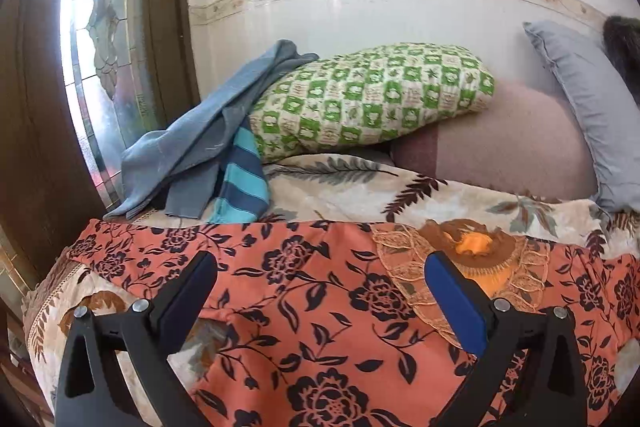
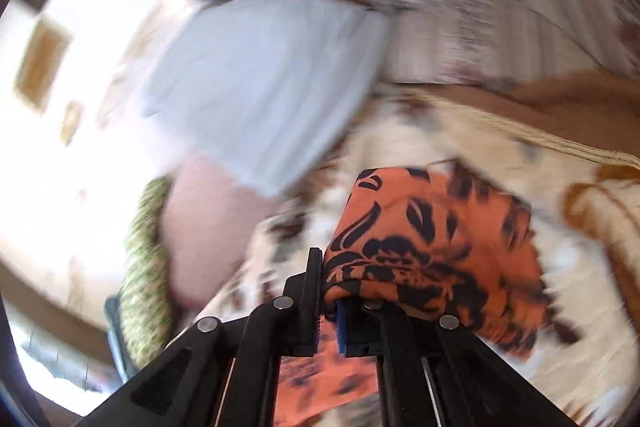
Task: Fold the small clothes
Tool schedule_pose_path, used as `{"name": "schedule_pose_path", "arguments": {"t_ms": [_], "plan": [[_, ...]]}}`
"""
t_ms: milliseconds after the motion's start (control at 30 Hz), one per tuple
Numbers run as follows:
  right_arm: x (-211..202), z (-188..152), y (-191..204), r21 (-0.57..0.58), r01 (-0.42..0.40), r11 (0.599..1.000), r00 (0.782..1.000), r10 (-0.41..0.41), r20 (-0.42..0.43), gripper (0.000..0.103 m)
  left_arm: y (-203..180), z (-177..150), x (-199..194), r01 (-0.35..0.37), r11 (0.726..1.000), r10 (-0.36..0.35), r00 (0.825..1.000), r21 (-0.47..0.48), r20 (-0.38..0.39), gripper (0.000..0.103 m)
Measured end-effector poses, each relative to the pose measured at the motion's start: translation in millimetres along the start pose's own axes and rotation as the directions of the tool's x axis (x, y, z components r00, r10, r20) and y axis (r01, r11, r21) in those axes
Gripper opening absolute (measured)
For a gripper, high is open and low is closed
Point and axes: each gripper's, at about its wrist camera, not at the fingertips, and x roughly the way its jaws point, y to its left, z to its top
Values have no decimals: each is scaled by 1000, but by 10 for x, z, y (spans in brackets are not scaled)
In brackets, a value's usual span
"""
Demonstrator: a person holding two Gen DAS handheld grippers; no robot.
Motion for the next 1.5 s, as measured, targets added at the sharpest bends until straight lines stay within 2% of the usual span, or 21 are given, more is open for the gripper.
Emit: {"name": "schedule_pose_path", "arguments": {"t_ms": [100, 233, 300, 367, 400, 433, 533, 600, 633, 667, 767, 867, 933, 967, 1100, 1200, 1267, 1300, 1333, 1400, 1500], "plan": [[110, -370, 898, -126, -115, 985, 992, 107, -68, 6, 333, 45, 20, -49, 997, 49, 999, -51, 3, 103], [474, -1121, 1944, -266, -223, 938, 966, 176, -190, 6, 819, 65, 103, -147, 981, 150, 988, -125, 16, 103], [726, -1645, 2358, -345, -222, 912, 959, 139, -248, 6, 1038, 54, 196, -206, 967, 208, 978, -149, -1, 103], [1038, -2253, 2674, -447, -186, 875, 946, 36, -323, 7, 1238, 44, 325, -254, 952, 250, 967, -169, -41, 103], [1215, -2613, 2776, -547, -144, 825, 938, -62, -340, 7, 1328, 36, 397, -276, 945, 268, 961, -177, -71, 103], [1398, -2980, 2862, -659, -95, 747, 923, -182, -338, 9, 1420, 30, 466, -291, 939, 276, 956, -185, -103, 103], [1844, -3842, 2898, -878, -21, 479, 847, -457, -270, 10, 1648, -30, 604, -324, 921, 284, 938, -215, -199, 103], [1938, -4159, 2834, -941, -22, 338, 811, -544, -215, 12, 1764, -59, 653, -323, 913, 266, 934, -248, -237, 103], [1871, -4202, 2794, -958, -19, 286, 815, -550, -180, 14, 1813, -69, 662, -322, 910, 257, 933, -262, -252, 103], [1834, -4191, 2798, -963, -26, 268, 821, -543, -174, 14, 1851, -78, 666, -324, 906, 254, 930, -271, -265, 103], [1621, -3904, 2749, -921, -116, 373, 832, -469, -295, 20, 1971, -73, 677, -331, 896, 246, 925, -297, -288, 103], [1381, -3573, 2645, -873, -181, 453, 850, -374, -371, 36, 2091, -65, 661, -322, 883, 222, 927, -342, -301, 103], [1268, -3354, 2550, -808, -200, 554, 854, -305, -421, 70, 2164, -55, 670, -311, 879, 201, 929, -363, -310, 103], [1222, -3247, 2486, -764, -212, 609, 856, -262, -446, 72, 2197, -51, 676, -309, 877, 196, 929, -368, -313, 103], [1181, -2971, 2141, -465, -276, 841, 822, -44, -568, 72, 2331, -67, 685, -314, 865, 189, 926, -391, -326, 103], [1289, -2936, 1815, -216, -166, 962, 839, 23, -543, 72, 2434, -90, 699, -308, 853, 168, 926, -422, -337, 103], [1224, -2900, 1388, 73, -115, 991, 865, 136, -482, 72, 2500, -96, 692, -312, 843, 168, 927, -439, -336, 103], [1158, -2908, 1227, 184, -133, 974, 879, 202, -433, 73, 2533, -95, 683, -314, 839, 171, 927, -444, -333, 103], [1108, -2920, 1116, 238, -120, 964, 889, 211, -406, 73, 2551, -88, 678, -314, 838, 173, 928, -446, -329, 103], [1057, -2950, 994, 253, -56, 966, 916, 150, -371, 73, 2570, -76, 665, -329, 839, 195, 926, -434, -324, 103], [1068, -2932, 961, 244, -34, 969, 930, 121, -348, 73, 2577, -54, 662, -342, 850, 220, 922, -400, -320, 103]]}}
